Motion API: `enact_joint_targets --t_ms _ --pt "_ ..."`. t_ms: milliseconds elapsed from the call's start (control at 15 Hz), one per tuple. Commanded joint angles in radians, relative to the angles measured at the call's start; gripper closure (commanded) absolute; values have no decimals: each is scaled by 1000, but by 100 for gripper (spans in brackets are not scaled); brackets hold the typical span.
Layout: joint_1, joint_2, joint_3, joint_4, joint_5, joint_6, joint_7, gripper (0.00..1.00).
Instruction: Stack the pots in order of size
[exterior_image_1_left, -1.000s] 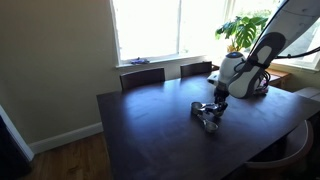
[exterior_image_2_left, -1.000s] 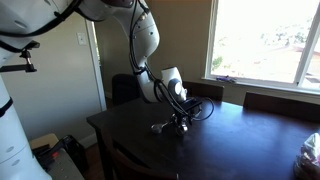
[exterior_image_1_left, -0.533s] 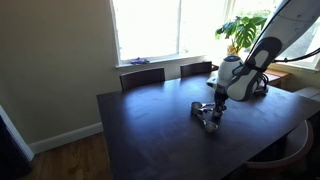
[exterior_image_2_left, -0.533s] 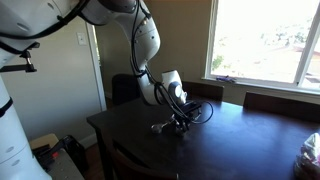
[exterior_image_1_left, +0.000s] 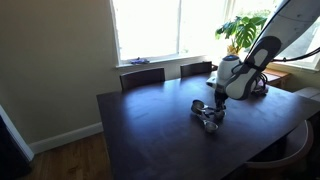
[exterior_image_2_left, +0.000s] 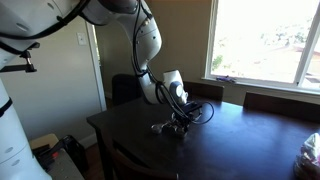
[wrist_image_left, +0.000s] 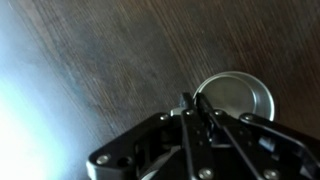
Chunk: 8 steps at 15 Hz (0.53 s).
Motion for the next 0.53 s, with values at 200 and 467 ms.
enact_joint_targets --t_ms 200,467 --pt "-146 -76 135 -44 4 -106 -97 94" --pt "-213 -115 191 -65 29 -128 -176 94"
